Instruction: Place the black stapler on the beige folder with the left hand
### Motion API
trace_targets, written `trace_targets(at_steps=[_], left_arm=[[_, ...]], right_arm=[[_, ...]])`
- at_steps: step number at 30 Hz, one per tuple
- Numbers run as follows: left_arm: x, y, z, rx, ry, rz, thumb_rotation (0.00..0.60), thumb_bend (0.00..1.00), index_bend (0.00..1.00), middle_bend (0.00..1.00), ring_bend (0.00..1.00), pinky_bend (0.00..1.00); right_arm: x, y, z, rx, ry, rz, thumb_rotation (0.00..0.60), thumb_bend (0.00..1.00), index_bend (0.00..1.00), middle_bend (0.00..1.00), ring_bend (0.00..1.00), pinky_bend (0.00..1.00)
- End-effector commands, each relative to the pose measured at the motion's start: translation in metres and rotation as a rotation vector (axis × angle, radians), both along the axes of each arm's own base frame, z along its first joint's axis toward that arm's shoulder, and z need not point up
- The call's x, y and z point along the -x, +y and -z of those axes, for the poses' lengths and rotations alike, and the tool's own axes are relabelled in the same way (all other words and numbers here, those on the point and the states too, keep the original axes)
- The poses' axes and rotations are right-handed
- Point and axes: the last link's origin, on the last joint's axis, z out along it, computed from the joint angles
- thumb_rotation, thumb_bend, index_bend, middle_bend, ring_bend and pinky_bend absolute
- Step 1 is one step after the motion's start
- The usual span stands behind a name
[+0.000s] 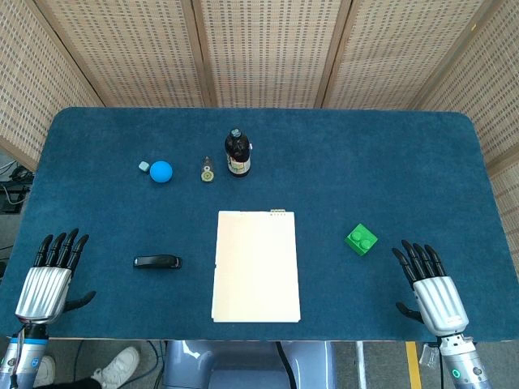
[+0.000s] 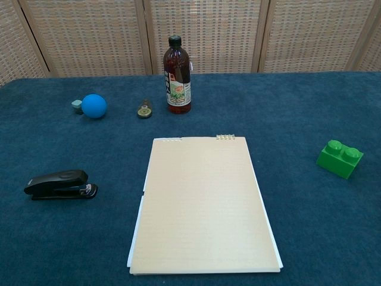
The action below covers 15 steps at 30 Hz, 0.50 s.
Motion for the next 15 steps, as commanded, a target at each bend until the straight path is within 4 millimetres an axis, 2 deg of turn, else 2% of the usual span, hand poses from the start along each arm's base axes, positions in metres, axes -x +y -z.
trace_targets(at_steps=[1,15], left_arm=[[0.0002,0.0002,0.0001,0.001,0.001,-0.001,0.6,0.15,0.0,0.0,0.0,0.0],[0.0013,0.0022,0.0002,0.006,-0.002,-0.008,0.6,0.15,0.0,0.0,0.0,0.0]], right_arm=[[0.0,0.0002,-0.0002,0.0,0.0,0.0,0.6,0.13,0.0,0.0,0.0,0.0],[-0.0003,0.001,-0.0016,0.004,-0.003,0.001,0.6,0.13,0.0,0.0,0.0,0.0]])
